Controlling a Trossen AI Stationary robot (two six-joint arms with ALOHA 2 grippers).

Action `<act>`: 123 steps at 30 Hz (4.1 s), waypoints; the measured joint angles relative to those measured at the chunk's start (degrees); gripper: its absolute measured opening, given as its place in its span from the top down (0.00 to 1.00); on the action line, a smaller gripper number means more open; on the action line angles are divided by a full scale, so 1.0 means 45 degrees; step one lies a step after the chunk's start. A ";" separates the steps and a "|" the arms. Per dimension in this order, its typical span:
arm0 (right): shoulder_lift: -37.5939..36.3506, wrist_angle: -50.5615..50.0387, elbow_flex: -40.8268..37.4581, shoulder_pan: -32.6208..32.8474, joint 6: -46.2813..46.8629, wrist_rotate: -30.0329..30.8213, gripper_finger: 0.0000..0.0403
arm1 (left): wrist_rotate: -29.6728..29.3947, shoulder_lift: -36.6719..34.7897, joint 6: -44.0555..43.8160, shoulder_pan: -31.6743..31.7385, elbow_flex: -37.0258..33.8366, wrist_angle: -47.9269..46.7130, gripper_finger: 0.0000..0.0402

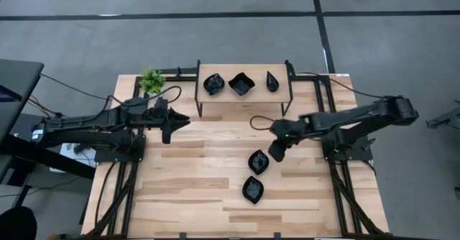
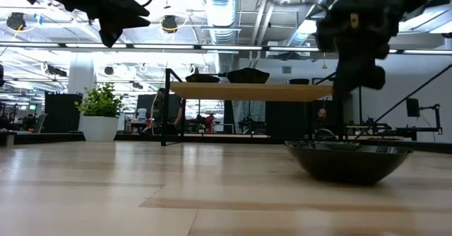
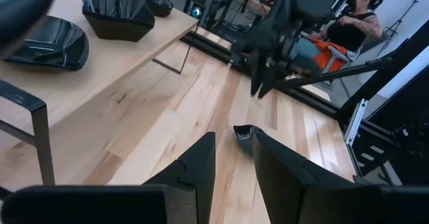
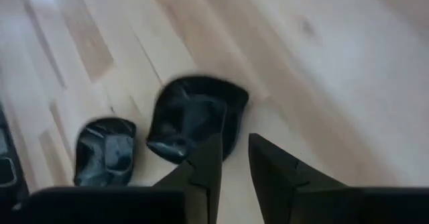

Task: Pick & Place Mini shaped plates
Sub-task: Stack the leaf shaped plate on top of the other leaf shaped plate on the shelf

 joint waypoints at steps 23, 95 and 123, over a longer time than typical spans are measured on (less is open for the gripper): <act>0.3828 0.1836 0.0000 0.0912 0.1570 -0.0621 0.60 | 0.0000 -0.0292 0.0247 0.0000 -0.0128 -0.0014 0.75; 0.3784 0.2684 0.6558 -0.0430 -0.5832 0.5981 1.00 | 0.0379 0.1825 0.1247 0.0000 -0.0108 0.3099 0.70; 0.8009 0.1265 1.1813 -0.0403 -0.9831 0.9346 1.00 | -0.3609 0.3783 0.4575 0.0001 -0.0105 0.6627 0.62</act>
